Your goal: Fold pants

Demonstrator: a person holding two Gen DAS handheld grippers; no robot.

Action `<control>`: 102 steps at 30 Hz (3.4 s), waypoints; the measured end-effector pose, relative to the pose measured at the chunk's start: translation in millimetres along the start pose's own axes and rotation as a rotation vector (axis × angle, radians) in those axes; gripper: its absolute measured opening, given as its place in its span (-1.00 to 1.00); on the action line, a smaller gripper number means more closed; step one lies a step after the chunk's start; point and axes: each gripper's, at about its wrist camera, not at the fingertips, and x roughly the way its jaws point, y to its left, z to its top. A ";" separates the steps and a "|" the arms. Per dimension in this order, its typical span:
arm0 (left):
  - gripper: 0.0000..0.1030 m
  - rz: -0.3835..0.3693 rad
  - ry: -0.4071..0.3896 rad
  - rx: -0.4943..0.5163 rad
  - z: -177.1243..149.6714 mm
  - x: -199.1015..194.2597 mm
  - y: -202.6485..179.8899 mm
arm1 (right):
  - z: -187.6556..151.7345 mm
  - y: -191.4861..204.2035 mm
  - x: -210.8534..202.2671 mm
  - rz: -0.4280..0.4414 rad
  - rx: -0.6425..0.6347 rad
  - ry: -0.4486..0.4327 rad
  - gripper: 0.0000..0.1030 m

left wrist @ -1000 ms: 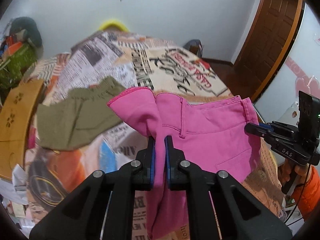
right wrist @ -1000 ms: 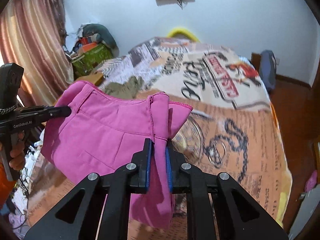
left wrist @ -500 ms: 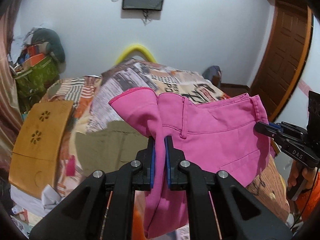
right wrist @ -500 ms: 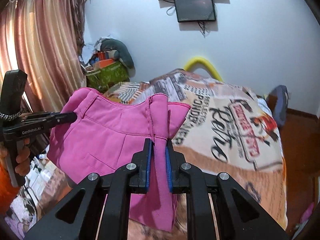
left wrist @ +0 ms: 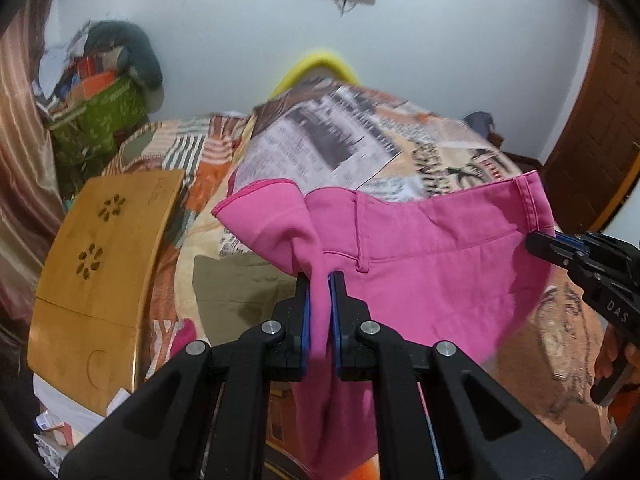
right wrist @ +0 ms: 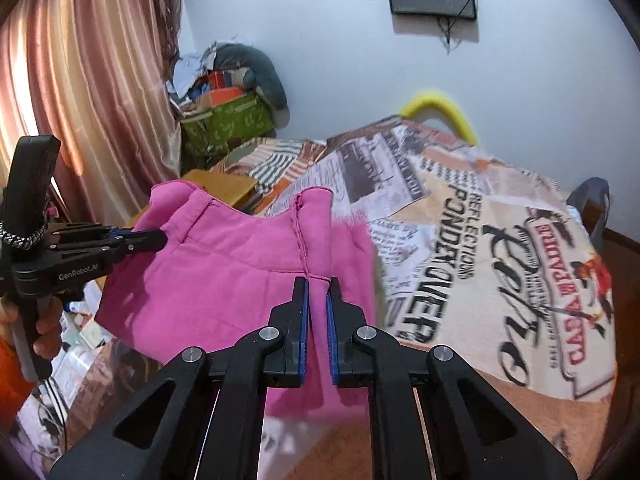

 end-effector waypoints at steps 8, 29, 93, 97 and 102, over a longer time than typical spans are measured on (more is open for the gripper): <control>-0.84 0.077 0.081 0.006 -1.9 80.3 30.0 | -0.8 -2.7 80.7 -0.049 -0.029 0.096 -0.87; -0.68 0.124 0.145 -0.030 -53.6 102.8 91.2 | -18.8 -12.4 122.8 -0.062 -0.094 0.288 -0.36; 1.00 0.148 -0.726 0.014 -175.7 -390.3 -113.1 | -65.8 108.3 -295.1 0.043 -0.080 -0.573 0.76; 0.99 0.127 -0.714 0.006 -176.2 -387.0 -113.6 | -67.7 106.6 -298.3 0.021 -0.064 -0.588 1.00; 0.99 0.122 -0.713 0.006 -179.3 -387.6 -115.5 | -72.1 109.9 -299.5 0.020 -0.065 -0.582 1.00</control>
